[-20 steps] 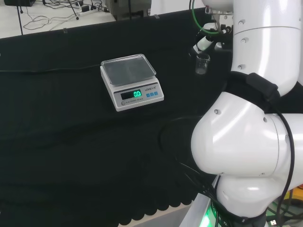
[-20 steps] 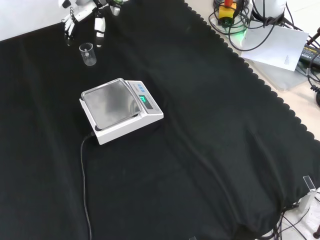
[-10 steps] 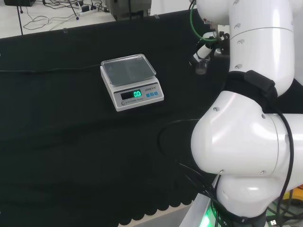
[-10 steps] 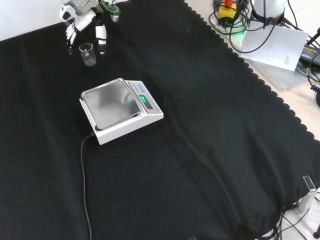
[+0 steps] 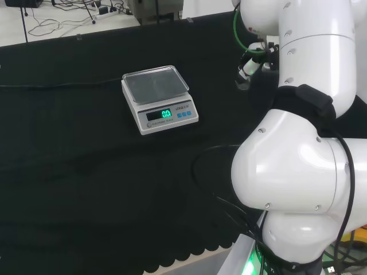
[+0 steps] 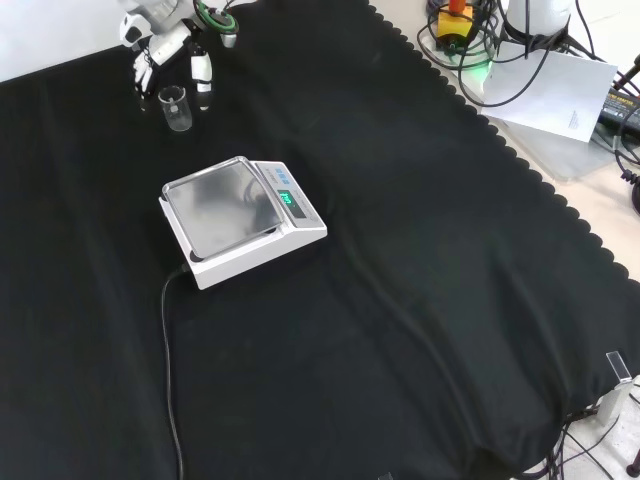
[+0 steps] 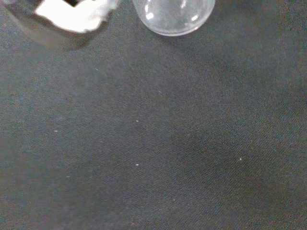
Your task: Pick up the beaker.
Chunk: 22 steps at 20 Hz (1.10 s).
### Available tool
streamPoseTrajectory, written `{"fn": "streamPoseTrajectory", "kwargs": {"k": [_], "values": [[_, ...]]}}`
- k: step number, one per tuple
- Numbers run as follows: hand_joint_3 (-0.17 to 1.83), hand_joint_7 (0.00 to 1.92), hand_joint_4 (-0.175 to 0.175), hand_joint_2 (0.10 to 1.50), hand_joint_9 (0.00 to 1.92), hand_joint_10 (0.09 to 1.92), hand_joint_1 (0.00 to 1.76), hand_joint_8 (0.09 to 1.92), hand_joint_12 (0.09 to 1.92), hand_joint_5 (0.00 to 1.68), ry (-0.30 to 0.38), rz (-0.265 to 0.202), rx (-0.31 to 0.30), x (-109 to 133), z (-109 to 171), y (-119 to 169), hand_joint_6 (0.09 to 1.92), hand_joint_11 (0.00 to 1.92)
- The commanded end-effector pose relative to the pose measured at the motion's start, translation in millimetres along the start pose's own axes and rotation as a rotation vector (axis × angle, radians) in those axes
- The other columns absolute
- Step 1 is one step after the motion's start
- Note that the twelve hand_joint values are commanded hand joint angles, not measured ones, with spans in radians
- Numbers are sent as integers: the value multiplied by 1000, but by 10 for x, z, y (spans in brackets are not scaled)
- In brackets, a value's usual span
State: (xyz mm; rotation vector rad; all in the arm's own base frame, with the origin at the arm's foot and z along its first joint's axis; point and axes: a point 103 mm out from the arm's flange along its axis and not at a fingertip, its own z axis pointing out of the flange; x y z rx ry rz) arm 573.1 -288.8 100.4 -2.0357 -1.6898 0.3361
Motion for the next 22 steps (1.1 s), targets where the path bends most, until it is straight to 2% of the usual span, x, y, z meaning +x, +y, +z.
{"fn": "streamPoseTrajectory", "kwargs": {"k": [1, 2, 3, 4, 5, 6, 7, 9, 10, 13, 15, 18, 22], "values": [[500, 387, -19, 681, 505, 740, 995, 650, 1334, 657, -17, -17, -166, -46, 19, 103, 159, 484], [545, 459, -34, 673, 631, 686, 1050, 654, 1249, 725, -18, -25, -215, -36, 20, 113, 249, 639], [581, 564, -82, 684, 794, 639, 1120, 672, 1122, 815, -13, -33, -256, -27, 17, 121, 343, 830], [467, 690, -123, 788, 935, 603, 1151, 696, 1010, 907, -6, -41, -293, -15, 4, 128, 566, 972], [325, 812, -149, 893, 1043, 574, 1164, 700, 919, 962, 2, -50, -312, -4, -20, 131, 734, 1063], [213, 910, -163, 967, 1117, 553, 1170, 687, 851, 997, 5, -58, -316, 14, -71, 132, 825, 1121], [123, 982, -170, 1018, 1089, 696, 1249, 672, 806, 996, -4, -61, -312, 35, -147, 126, 891, 1155], [30, 1004, -115, 1041, 1199, 746, 1348, 797, 760, 1026, -22, -71, -285, 71, -345, 98, 875, 1193], [12, 1012, -99, 1040, 1237, 738, 1368, 819, 743, 1040, -31, -82, -258, 92, -462, 81, 855, 1203], [-2, 1026, -85, 1037, 1274, 729, 1386, 825, 723, 1057, -52, -119, -183, 172, -804, 14, 831, 1212], [-4, 1029, -84, 1037, 1276, 731, 1387, 822, 720, 1058, -47, -142, -165, 217, -1024, -53, 829, 1212], [-4, 1031, -83, 1037, 1276, 731, 1388, 820, 719, 1058, -44, -174, -170, 266, -1286, -157, 828, 1211], [-4, 1033, -82, 1037, 1276, 732, 1387, 818, 718, 1057, -79, -211, -219, 334, -1512, -313, 832, 1211]]}}
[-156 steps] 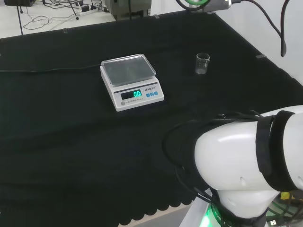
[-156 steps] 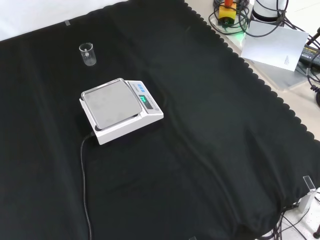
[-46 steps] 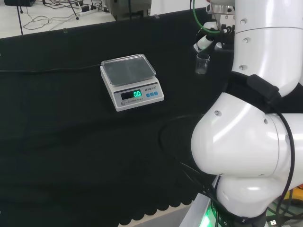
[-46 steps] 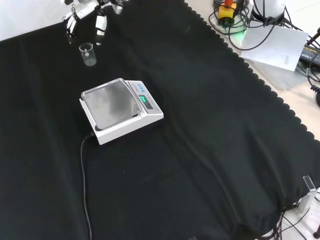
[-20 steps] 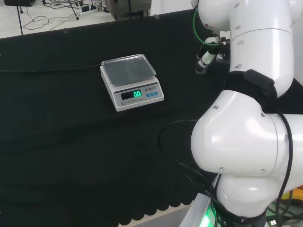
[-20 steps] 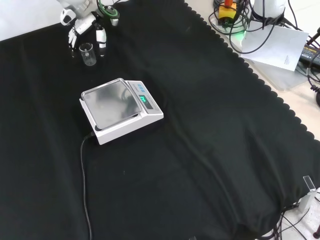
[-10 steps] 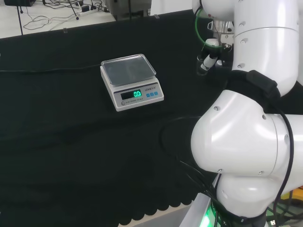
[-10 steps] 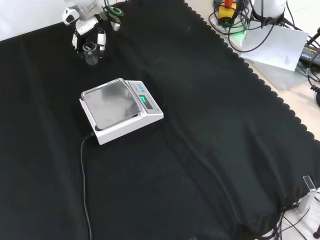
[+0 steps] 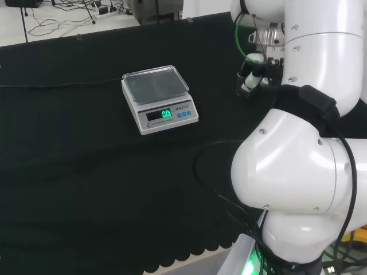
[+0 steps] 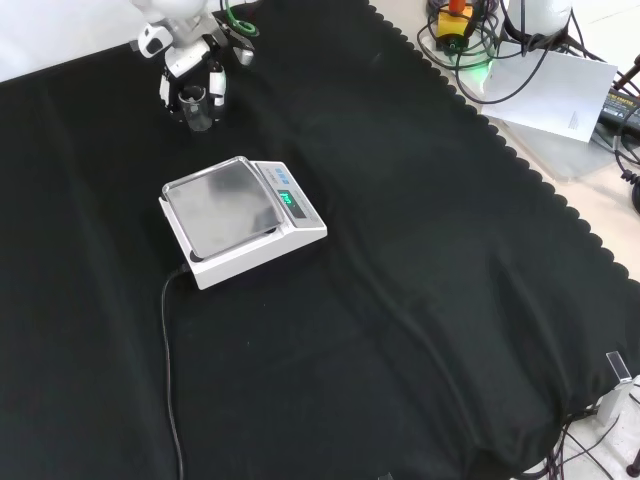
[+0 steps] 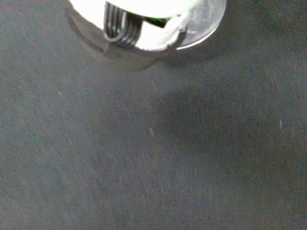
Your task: Pick up the beaker.
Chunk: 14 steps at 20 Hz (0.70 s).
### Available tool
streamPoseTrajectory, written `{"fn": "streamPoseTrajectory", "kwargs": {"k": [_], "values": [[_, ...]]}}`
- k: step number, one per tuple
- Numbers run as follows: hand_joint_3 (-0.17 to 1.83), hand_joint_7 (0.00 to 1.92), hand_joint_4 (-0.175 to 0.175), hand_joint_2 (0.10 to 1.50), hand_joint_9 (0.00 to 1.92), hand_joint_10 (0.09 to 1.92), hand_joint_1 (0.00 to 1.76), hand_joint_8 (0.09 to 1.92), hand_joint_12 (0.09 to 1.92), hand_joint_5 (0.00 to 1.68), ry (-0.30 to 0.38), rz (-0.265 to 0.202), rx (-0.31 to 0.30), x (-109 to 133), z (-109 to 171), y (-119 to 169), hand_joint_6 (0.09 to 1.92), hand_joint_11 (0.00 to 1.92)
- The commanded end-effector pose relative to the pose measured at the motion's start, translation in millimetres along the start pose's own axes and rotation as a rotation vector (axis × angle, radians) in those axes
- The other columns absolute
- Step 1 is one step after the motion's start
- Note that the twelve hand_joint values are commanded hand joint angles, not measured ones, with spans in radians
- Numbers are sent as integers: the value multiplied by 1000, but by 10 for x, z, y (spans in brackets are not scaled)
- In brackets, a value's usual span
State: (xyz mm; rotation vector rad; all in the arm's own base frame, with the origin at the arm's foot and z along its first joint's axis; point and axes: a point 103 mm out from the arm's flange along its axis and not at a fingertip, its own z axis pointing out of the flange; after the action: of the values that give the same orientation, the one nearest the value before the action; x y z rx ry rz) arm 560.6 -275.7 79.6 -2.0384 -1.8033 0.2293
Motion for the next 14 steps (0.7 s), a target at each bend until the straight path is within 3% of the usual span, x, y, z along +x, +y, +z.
{"fn": "streamPoseTrajectory", "kwargs": {"k": [1, 4, 7, 14], "values": [[-4, 1034, -82, 1037, 1275, 733, 1387, 817, 717, 1056, -101, -146, -130, 309, -1844, -122, 833, 1211], [-4, 1037, -82, 1037, 1274, 737, 1387, 812, 716, 1054, -120, -159, -126, 358, -1980, -222, 835, 1211], [-4, 1038, -82, 1036, 1274, 738, 1387, 811, 716, 1053, -114, -182, -83, 403, -2032, -284, 835, 1211], [-4, 1040, -81, 1036, 1274, 739, 1387, 810, 716, 1052, -79, -248, -11, 540, -1941, -434, 835, 1211]]}}
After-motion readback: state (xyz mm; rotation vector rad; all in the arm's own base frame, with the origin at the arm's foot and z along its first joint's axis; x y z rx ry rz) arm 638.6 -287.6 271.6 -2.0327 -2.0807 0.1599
